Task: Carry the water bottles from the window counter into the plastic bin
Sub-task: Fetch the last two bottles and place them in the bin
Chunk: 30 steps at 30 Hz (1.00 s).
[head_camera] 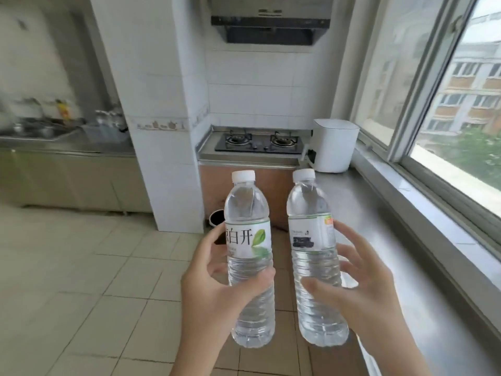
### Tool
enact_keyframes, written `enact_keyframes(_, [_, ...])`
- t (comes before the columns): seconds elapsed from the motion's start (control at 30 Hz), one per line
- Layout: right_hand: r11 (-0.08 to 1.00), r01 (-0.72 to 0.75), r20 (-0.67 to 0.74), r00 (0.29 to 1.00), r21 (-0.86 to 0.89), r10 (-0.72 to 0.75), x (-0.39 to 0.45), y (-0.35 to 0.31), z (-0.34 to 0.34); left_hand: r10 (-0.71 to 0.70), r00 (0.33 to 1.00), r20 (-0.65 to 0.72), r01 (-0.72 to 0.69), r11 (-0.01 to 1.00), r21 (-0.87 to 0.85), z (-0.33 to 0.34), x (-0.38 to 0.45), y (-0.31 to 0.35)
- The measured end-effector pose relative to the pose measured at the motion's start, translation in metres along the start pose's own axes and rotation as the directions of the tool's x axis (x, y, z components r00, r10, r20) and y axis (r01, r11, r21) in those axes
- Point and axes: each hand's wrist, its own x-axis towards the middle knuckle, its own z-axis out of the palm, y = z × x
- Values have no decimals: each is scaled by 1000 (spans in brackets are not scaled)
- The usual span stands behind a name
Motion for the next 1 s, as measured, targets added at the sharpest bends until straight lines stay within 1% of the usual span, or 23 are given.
enact_keyframes(0.13, [996, 80, 143, 986, 51, -86, 58, 11, 38, -22, 987, -161, 32, 998, 58, -21, 37, -13])
enact_keyframes(0.27, [992, 83, 286, 952, 100, -109, 101, 13, 87, -39, 942, -332, 71, 994, 85, -50, 62, -28])
enact_keyframes(0.47, [987, 57, 461, 879, 153, -122, 145, 10, 186, -16, 866, -499, 100, 985, 141, -110, 97, -40])
enact_keyframes(0.57, [984, 39, 513, 849, 175, -125, 165, 7, 239, -18, 843, -538, 117, 982, 151, -146, 125, -48])
enact_keyframes(0.7, [981, 45, 515, 846, 189, -138, 190, 1, 312, 8, 824, -566, 98, 983, 157, -196, 176, -65])
enact_keyframes(1.0, [974, 65, 468, 869, 217, -163, 242, -23, 457, 58, 850, -524, 62, 976, 209, -308, 286, -90])
